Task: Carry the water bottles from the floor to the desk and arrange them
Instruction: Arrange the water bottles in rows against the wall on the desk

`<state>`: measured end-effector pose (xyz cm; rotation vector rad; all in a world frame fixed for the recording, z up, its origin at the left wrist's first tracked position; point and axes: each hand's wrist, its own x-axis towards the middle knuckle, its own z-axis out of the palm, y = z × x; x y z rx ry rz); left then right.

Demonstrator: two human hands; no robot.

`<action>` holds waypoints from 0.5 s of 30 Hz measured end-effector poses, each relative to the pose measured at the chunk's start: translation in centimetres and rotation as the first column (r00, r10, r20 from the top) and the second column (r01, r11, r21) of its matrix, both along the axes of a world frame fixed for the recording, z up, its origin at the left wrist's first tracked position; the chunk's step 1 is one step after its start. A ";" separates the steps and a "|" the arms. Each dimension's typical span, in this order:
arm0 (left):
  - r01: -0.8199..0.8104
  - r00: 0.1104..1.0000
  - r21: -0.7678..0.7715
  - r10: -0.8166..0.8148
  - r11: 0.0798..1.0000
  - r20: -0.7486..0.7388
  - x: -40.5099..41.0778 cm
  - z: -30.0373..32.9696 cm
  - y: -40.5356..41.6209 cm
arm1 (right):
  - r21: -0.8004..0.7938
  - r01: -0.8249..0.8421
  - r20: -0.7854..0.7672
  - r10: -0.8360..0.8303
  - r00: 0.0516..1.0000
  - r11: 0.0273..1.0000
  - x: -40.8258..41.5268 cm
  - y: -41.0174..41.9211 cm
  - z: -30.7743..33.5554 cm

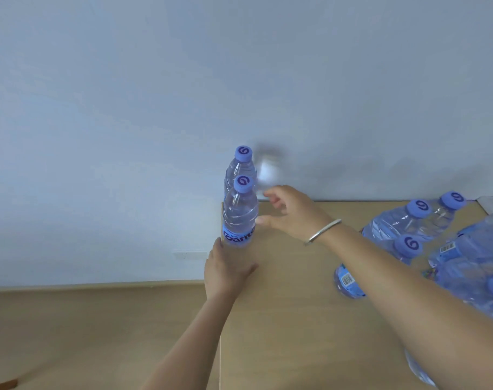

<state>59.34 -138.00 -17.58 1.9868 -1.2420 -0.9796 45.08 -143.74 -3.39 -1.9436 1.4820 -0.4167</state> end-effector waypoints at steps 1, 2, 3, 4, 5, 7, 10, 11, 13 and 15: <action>0.003 1.000 0.001 -0.003 1.000 0.026 -0.3 -0.2 0.9 | -0.051 0.040 0.036 -0.039 0.999 0.998 -0.9 0.7 0.6; 0.006 0.999 -0.010 -0.005 1.000 0.042 -0.7 -0.2 1.7 | -0.119 0.096 0.088 -0.086 0.992 0.988 -2.0 1.5 1.3; 0.014 0.999 -0.024 -0.013 1.000 0.051 -1.2 -0.2 2.4 | -0.198 0.168 0.144 -0.141 0.980 0.966 -3.0 2.2 2.1; 0.033 0.998 -0.031 -0.031 0.999 0.053 -1.8 -0.2 2.9 | -0.278 0.246 0.187 -0.199 0.962 0.929 -4.2 3.0 2.9; 0.062 0.997 -0.030 -0.060 0.998 0.052 -2.5 -0.1 3.3 | -0.348 0.318 0.202 -0.261 0.944 0.882 -5.3 3.4 3.6; 0.162 0.986 -0.031 -0.161 0.986 0.043 -4.3 0.3 4.0 | -0.431 0.440 0.141 -0.423 0.895 0.788 -8.0 4.4 4.6; 0.297 0.955 -0.063 -0.298 0.953 0.000 -7.6 1.3 4.4 | -0.228 0.537 -0.134 -0.572 0.809 0.812 -11.6 5.9 4.5; 0.328 0.944 -0.065 -0.329 0.942 -0.008 -8.6 1.7 4.5 | -0.087 0.534 -0.206 -0.540 0.816 0.841 -12.2 6.6 4.0; 0.386 0.921 -0.059 -0.388 0.921 -0.023 -10.2 2.1 4.6 | 0.068 0.504 -0.203 -0.483 0.852 0.861 -12.6 7.8 2.5; 0.434 0.900 -0.047 -0.436 0.900 -0.024 -11.1 2.0 4.9 | -0.021 0.528 -0.101 -0.528 0.844 0.849 -12.8 8.4 1.3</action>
